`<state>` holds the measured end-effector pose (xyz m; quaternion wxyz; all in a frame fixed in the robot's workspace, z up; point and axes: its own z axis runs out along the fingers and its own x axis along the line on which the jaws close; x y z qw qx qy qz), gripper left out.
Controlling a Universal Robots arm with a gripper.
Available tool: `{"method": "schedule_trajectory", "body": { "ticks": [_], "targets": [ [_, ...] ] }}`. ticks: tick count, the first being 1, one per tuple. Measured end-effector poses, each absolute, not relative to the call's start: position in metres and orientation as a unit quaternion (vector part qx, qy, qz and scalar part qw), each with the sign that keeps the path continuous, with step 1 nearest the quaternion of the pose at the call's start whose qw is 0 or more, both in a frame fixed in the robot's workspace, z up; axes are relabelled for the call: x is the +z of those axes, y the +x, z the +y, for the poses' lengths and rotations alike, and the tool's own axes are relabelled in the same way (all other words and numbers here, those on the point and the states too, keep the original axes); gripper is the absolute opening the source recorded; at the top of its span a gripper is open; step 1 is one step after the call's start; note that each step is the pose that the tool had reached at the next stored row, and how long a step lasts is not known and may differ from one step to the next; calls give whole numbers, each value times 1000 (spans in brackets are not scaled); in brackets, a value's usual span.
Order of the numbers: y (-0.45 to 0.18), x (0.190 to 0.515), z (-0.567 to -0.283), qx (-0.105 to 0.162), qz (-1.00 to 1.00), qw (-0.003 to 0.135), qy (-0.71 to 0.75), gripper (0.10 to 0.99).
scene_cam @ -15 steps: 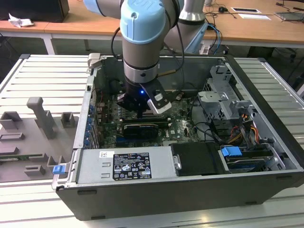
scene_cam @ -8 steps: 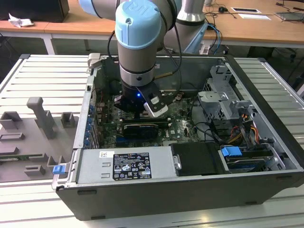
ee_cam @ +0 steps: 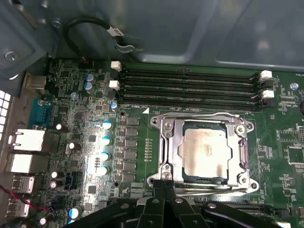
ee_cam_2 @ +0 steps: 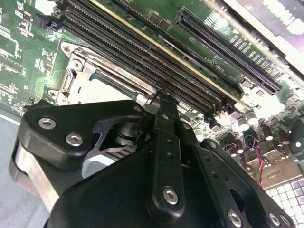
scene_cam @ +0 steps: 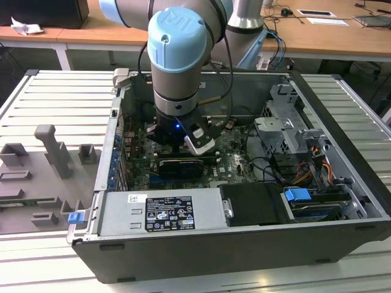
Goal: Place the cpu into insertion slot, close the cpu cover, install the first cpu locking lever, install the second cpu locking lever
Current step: 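Install the second cpu locking lever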
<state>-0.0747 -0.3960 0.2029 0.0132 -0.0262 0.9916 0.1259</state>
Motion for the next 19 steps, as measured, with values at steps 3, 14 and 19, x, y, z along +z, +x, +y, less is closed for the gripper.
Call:
{"method": "schedule_trajectory", "body": {
  "ticks": [3,14,19],
  "targets": [
    [-75,200,-396,133,991,13,-26,106],
    [-78,207,-396,140,990,14,-26,106],
    [-78,214,-396,140,990,13,-26,106]
  ]
}}
